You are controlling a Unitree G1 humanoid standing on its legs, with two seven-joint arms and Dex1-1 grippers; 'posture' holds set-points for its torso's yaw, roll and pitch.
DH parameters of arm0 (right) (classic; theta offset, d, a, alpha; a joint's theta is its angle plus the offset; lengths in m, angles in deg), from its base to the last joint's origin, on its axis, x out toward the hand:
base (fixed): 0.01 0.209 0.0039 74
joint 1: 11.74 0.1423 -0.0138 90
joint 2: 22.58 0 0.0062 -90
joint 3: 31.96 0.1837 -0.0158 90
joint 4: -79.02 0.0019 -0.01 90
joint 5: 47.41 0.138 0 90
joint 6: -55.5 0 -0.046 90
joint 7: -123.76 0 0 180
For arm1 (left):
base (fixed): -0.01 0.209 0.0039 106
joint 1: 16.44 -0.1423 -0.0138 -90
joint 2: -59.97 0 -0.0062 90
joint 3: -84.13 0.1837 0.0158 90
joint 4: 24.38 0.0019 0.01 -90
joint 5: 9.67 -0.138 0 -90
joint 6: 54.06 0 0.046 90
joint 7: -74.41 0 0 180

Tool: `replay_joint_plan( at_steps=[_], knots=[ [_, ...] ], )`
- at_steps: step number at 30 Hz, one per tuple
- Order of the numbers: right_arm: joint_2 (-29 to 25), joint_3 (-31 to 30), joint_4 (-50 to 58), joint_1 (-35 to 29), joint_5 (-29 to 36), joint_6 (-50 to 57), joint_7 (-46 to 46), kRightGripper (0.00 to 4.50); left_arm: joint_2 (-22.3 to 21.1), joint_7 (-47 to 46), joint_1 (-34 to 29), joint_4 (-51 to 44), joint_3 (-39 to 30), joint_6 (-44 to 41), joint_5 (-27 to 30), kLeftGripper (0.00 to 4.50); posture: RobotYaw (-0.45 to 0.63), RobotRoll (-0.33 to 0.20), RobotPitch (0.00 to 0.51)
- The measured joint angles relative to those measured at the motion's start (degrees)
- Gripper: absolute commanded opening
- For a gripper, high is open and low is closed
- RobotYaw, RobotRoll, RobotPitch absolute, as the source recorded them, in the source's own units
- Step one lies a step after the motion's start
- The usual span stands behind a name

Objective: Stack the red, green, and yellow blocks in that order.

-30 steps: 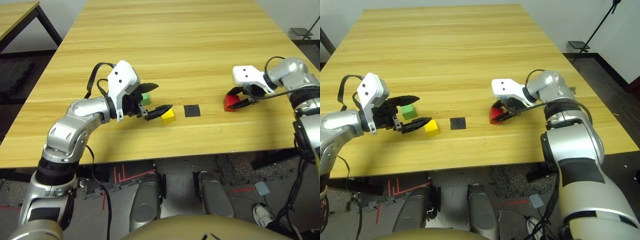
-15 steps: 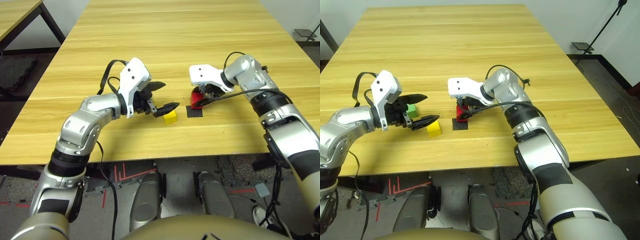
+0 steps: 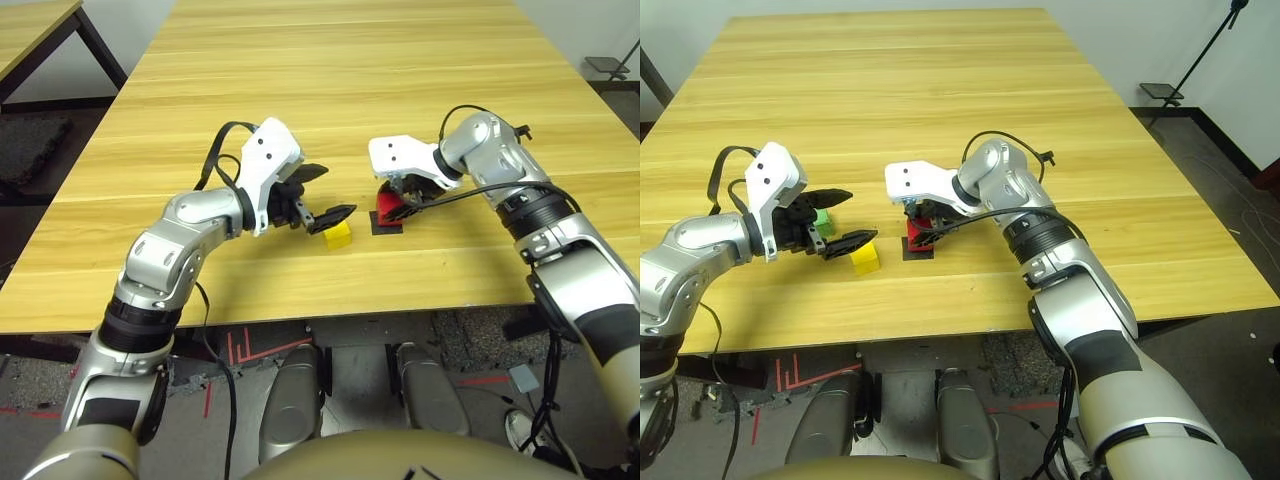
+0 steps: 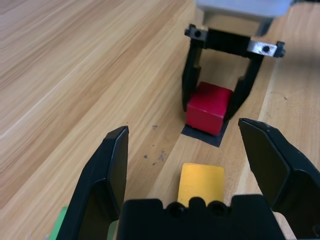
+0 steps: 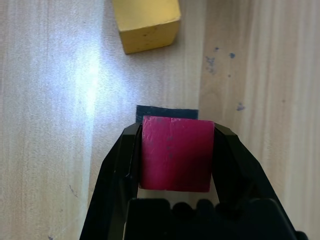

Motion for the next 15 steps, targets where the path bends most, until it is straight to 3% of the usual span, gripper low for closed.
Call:
replay_joint_plan(
  at_steps=[7, 13, 14, 15],
  knots=[
    [0.21, -0.75, -0.25, -0.36, 0.31, -1.10, 0.29, 2.10, -0.07, -0.24, -0.03, 0.02, -0.11, 0.00, -0.14, 4.50, 0.48, -0.258, 0.101],
    [0.04, -0.57, -3.02, -0.85, 2.32, -5.99, 0.98, 4.19, -2.03, 1.37, 1.99, 3.96, 0.26, 2.21, -2.53, 4.50, 0.43, -0.219, 0.079],
    [-0.18, -0.08, -3.47, -0.84, 3.15, -6.53, 0.95, 4.47, -2.72, 2.14, 3.11, 5.36, 0.43, 2.83, -3.34, 4.50, 0.42, -0.215, 0.077],
    [-0.57, 0.77, -3.72, -0.77, 4.36, -6.88, 0.67, 4.47, -3.32, 3.01, 4.45, 6.94, 0.78, 3.54, -3.94, 4.50, 0.42, -0.212, 0.074]
  ],
)
